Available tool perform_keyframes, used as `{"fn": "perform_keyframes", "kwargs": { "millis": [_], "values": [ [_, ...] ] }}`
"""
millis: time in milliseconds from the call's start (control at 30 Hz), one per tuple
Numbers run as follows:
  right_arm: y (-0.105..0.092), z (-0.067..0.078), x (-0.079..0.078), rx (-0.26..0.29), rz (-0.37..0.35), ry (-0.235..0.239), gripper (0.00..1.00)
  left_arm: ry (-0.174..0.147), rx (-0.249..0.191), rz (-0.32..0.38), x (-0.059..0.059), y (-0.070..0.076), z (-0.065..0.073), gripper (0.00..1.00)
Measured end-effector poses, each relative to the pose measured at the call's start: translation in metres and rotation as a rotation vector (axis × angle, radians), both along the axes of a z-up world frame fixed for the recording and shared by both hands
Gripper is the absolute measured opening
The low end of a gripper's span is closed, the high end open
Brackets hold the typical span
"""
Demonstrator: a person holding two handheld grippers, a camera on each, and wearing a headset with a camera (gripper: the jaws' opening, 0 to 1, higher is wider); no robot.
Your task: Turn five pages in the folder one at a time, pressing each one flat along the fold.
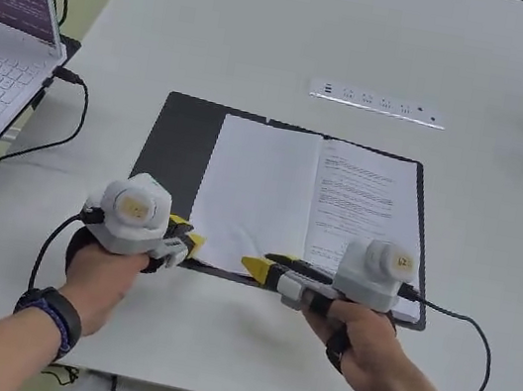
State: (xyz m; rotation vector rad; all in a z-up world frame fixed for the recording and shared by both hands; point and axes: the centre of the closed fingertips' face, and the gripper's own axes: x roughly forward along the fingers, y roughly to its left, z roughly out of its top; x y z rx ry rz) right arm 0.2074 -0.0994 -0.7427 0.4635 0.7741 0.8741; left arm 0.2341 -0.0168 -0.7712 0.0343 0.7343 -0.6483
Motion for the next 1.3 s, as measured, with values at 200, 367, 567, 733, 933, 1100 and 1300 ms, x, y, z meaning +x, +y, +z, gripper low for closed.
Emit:
{"fn": "perform_keyframes", "kwargs": {
  "millis": [200,367,567,733,933,1100,1300],
  "values": [
    [-0.005,-0.001,0.002,0.001,-0.011,0.005,0.33,0.022,0.015,0.003,-0.005,0.002,-0.007,0.10],
    [-0.011,-0.003,0.008,-0.004,-0.020,0.003,0.32,0.014,0.042,-0.001,-0.006,0.005,-0.011,0.02],
    [-0.018,-0.003,0.022,-0.021,-0.027,-0.010,0.30,0.009,0.065,-0.014,-0.005,0.006,-0.015,0.00],
    [-0.027,-0.005,0.042,-0.061,-0.041,-0.062,0.25,0.036,0.068,0.003,-0.001,0.007,-0.017,0.00],
    [-0.033,-0.007,0.062,-0.050,-0.079,-0.054,0.21,0.053,0.044,0.020,-0.001,0.008,-0.019,0.00],
    [-0.041,-0.010,0.083,-0.057,-0.116,-0.054,0.15,0.044,0.062,0.014,-0.001,0.007,-0.018,0.00],
    [-0.042,-0.008,0.095,-0.069,-0.132,-0.073,0.11,0.039,0.077,-0.001,0.000,0.006,-0.019,0.00]
  ]
}}
